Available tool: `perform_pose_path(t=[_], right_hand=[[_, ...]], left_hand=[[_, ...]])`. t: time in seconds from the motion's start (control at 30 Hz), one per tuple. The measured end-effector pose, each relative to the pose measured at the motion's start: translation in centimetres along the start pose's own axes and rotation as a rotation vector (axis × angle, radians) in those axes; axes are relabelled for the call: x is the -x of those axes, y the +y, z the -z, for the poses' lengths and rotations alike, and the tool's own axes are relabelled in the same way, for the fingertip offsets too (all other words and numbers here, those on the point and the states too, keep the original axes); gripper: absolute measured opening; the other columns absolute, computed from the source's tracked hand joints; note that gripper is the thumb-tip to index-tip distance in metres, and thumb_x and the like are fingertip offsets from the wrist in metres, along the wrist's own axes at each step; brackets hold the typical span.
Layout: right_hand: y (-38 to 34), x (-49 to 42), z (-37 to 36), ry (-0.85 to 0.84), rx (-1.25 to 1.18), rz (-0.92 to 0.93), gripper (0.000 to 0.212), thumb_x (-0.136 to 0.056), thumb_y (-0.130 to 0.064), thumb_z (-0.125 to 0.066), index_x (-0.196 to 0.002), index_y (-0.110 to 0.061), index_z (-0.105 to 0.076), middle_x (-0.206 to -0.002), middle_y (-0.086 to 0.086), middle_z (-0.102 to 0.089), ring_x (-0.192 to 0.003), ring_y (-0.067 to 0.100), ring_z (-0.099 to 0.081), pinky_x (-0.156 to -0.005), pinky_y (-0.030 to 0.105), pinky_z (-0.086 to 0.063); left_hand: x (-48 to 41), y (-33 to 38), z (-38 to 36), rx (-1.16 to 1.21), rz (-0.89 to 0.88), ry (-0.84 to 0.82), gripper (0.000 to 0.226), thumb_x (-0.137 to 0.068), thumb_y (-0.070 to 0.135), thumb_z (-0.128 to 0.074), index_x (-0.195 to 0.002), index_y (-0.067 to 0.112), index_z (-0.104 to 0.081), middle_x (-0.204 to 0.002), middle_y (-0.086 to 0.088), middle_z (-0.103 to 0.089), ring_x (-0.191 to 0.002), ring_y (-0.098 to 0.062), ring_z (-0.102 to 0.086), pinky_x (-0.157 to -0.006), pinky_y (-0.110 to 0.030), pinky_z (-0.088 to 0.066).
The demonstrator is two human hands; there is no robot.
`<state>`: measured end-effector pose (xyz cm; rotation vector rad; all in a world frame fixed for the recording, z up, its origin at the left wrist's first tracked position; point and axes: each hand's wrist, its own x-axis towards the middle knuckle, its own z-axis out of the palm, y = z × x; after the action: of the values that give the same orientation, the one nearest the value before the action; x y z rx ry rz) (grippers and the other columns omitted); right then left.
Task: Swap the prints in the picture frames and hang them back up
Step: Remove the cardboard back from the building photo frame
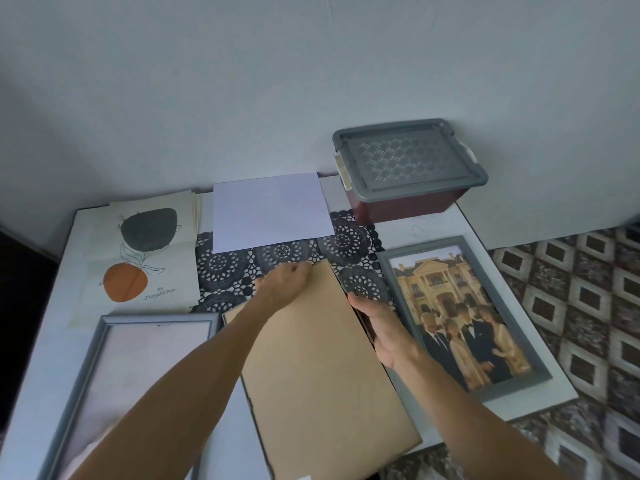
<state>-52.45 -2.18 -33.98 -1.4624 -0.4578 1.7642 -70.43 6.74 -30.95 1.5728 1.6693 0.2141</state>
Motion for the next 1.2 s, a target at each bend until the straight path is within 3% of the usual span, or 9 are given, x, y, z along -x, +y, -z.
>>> perform_pose_path(t=[0.13, 0.27, 0.37, 0.43, 0.5, 0.63, 0.8, 1.07, 1.2], right_hand=[[-0.8, 0.1, -0.4, -0.019, 0.086, 0.019, 0.023, -0.1, -0.025, -0.055, -0.111, -0.014, -0.072, -0.113, 0.003, -0.073, -0.107, 0.018, -0.066, -0.101, 0.036, -0.048], [-2.2, -0.8, -0.8, 0.031, 0.248, 0.108, 0.027, -0.099, -0.035, -0.057, -0.099, -0.014, -0.074, -0.1, -0.005, -0.075, -0.1, 0.011, -0.068, -0.094, 0.031, -0.05], [-2.9, -1.0, -1.1, 0.047, 0.34, 0.182, 0.036, -0.097, -0.037, -0.059, -0.079, -0.007, -0.068, -0.077, 0.005, -0.063, -0.082, 0.018, -0.057, -0.087, 0.034, -0.044], [-2.7, -1.2, -1.0, 0.037, 0.362, 0.207, 0.041, -0.1, -0.033, -0.055, -0.08, 0.001, -0.062, -0.075, 0.005, -0.045, -0.076, 0.016, -0.042, -0.079, 0.029, -0.035], [-2.8, -1.1, -1.3, 0.011, 0.366, 0.192, 0.04, -0.101, -0.033, -0.054, -0.076, -0.002, -0.058, -0.071, 0.005, -0.042, -0.071, 0.016, -0.041, -0.075, 0.029, -0.036], [-3.4, -1.1, -1.2, -0.056, 0.034, 0.015, 0.023, -0.101, -0.018, -0.054, -0.098, -0.002, -0.071, -0.095, 0.009, -0.075, -0.087, 0.017, -0.072, -0.08, 0.03, -0.059], [-4.0, -1.3, -1.2, -0.14, -0.135, -0.098, 0.023, -0.101, -0.017, -0.054, -0.108, -0.001, -0.069, -0.103, 0.013, -0.074, -0.089, 0.02, -0.073, -0.079, 0.032, -0.061], [-4.2, -2.0, -1.2, -0.163, -0.18, -0.156, 0.019, -0.097, -0.02, -0.06, -0.098, -0.005, -0.072, -0.095, 0.01, -0.075, -0.083, 0.019, -0.073, -0.074, 0.032, -0.061], [-4.0, -2.4, -0.6, -0.115, -0.198, -0.103, 0.018, -0.098, -0.021, -0.059, -0.101, -0.007, -0.07, -0.094, 0.009, -0.075, -0.082, 0.018, -0.072, -0.076, 0.031, -0.06]], left_hand=[[0.2, 0.1, -0.3, -0.145, -0.047, 0.039, 0.052, -0.103, 0.047, -0.026, -0.11, 0.013, -0.065, -0.107, -0.007, -0.065, -0.109, -0.026, -0.057, -0.108, -0.049, -0.024], [0.5, 0.7, -0.8, -0.187, -0.1, -0.025, 0.049, -0.103, 0.048, -0.026, -0.112, 0.018, -0.065, -0.099, 0.0, -0.059, -0.105, -0.023, -0.054, -0.11, -0.055, -0.025], [-0.2, 0.6, -0.4, -0.13, -0.071, -0.096, 0.048, -0.096, 0.049, -0.031, -0.088, 0.018, -0.066, -0.077, 0.003, -0.059, -0.08, -0.021, -0.053, -0.104, -0.057, -0.037], [-0.4, 1.0, 0.3, -0.104, -0.058, -0.136, 0.046, -0.096, 0.048, -0.036, -0.071, 0.014, -0.055, -0.067, 0.0, -0.054, -0.072, -0.022, -0.053, -0.091, -0.044, -0.046], [-0.6, 1.5, 0.8, -0.036, -0.045, -0.21, 0.047, -0.101, 0.046, -0.039, -0.09, 0.006, -0.061, -0.082, -0.004, -0.054, -0.083, -0.022, -0.051, -0.079, -0.033, -0.038], [-1.4, 1.7, 1.5, 0.04, -0.003, -0.319, 0.064, -0.097, 0.057, -0.046, -0.124, 0.0, -0.06, -0.114, -0.003, -0.054, -0.105, -0.021, -0.051, -0.091, -0.031, -0.035], [-2.0, 0.7, 2.1, 0.104, 0.032, -0.393, 0.084, -0.078, 0.079, -0.051, -0.121, 0.009, -0.066, -0.132, -0.012, -0.061, -0.124, -0.029, -0.055, -0.111, -0.048, -0.039], [-2.4, 0.8, 2.4, 0.241, 0.061, -0.397, 0.048, -0.093, 0.053, -0.056, -0.108, 0.011, -0.071, -0.109, -0.003, -0.072, -0.105, -0.023, -0.065, -0.108, -0.044, -0.042], [-2.2, 1.7, 2.8, 0.033, -0.022, -0.366, 0.056, -0.101, 0.052, -0.041, -0.134, 0.01, -0.058, -0.144, -0.009, -0.052, -0.132, -0.028, -0.047, -0.11, -0.037, -0.032]])
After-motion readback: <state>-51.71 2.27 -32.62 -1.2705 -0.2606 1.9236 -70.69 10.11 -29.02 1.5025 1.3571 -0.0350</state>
